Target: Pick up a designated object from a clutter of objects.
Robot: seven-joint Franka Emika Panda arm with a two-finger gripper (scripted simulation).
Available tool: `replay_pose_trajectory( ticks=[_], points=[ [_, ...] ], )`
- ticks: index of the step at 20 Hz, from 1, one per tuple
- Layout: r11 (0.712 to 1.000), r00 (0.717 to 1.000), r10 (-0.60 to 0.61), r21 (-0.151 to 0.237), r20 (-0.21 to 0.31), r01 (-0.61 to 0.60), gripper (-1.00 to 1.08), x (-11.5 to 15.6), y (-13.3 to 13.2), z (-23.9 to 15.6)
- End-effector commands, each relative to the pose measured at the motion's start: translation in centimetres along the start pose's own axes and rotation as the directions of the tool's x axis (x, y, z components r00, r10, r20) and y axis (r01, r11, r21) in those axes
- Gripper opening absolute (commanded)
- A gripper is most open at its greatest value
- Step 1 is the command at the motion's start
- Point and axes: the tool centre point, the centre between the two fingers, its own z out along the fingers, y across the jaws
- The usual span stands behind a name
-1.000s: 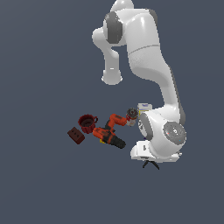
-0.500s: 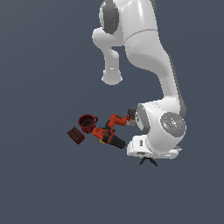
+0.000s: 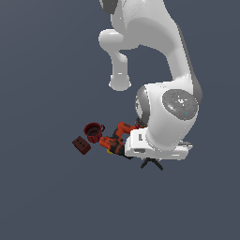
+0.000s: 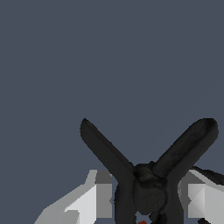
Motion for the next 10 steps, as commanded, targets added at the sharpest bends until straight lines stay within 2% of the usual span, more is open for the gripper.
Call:
replay_pose_trajectory(
  ticks=[1, 10],
  points=[
    [1.0, 1.0, 0.0, 0.0, 0.0, 0.0, -1.0, -0.1, 1.4, -2.8],
    [1.0, 1.0, 0.0, 0.001, 0.0, 0.0, -1.0, -0.2, 6.4, -12.5]
  ],
)
